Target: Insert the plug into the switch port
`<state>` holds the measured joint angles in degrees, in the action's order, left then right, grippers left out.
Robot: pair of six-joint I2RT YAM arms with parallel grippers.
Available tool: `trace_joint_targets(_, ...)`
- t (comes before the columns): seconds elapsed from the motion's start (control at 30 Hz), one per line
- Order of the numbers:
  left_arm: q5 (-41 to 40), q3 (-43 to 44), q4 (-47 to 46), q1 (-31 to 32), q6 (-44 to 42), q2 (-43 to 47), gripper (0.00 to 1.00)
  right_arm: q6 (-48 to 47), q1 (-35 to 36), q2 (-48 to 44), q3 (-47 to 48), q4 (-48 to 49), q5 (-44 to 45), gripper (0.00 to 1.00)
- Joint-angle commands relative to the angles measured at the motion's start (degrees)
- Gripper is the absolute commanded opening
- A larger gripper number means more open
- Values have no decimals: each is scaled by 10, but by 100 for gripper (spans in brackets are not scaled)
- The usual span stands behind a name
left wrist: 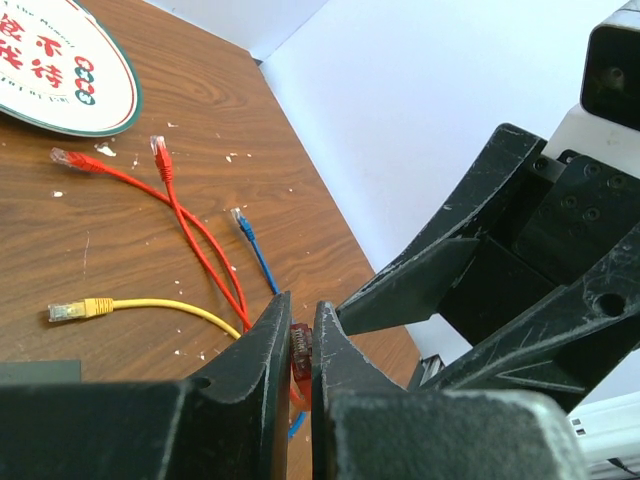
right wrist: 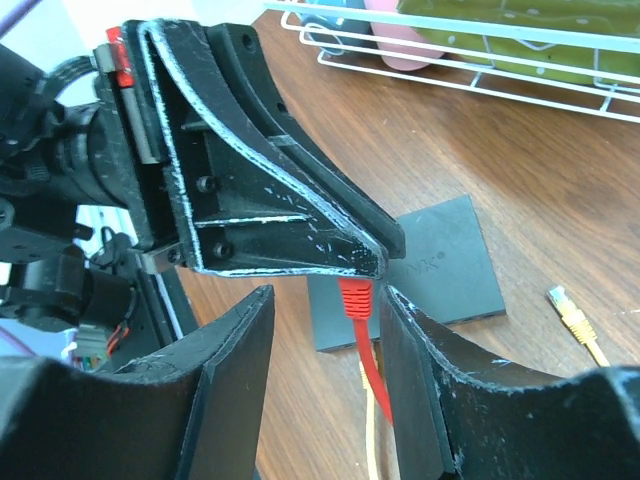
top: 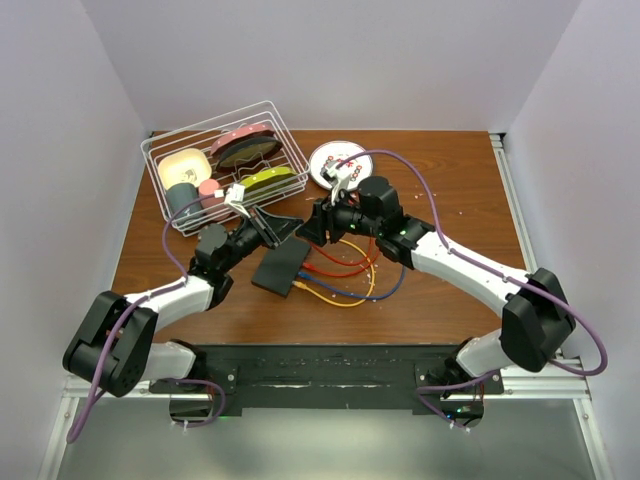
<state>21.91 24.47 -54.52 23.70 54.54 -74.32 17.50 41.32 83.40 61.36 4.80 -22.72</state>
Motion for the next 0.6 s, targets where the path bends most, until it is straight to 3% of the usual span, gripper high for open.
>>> trace_joint_targets(0.0, -12, -6, -20, 3, 7, 18, 0, -14, 10, 15, 6, 6, 32, 48)
trace_joint_targets(0.57, -7, -2, -17, 5, 7, 15, 0, -11, 22, 19, 13, 2, 58, 38)
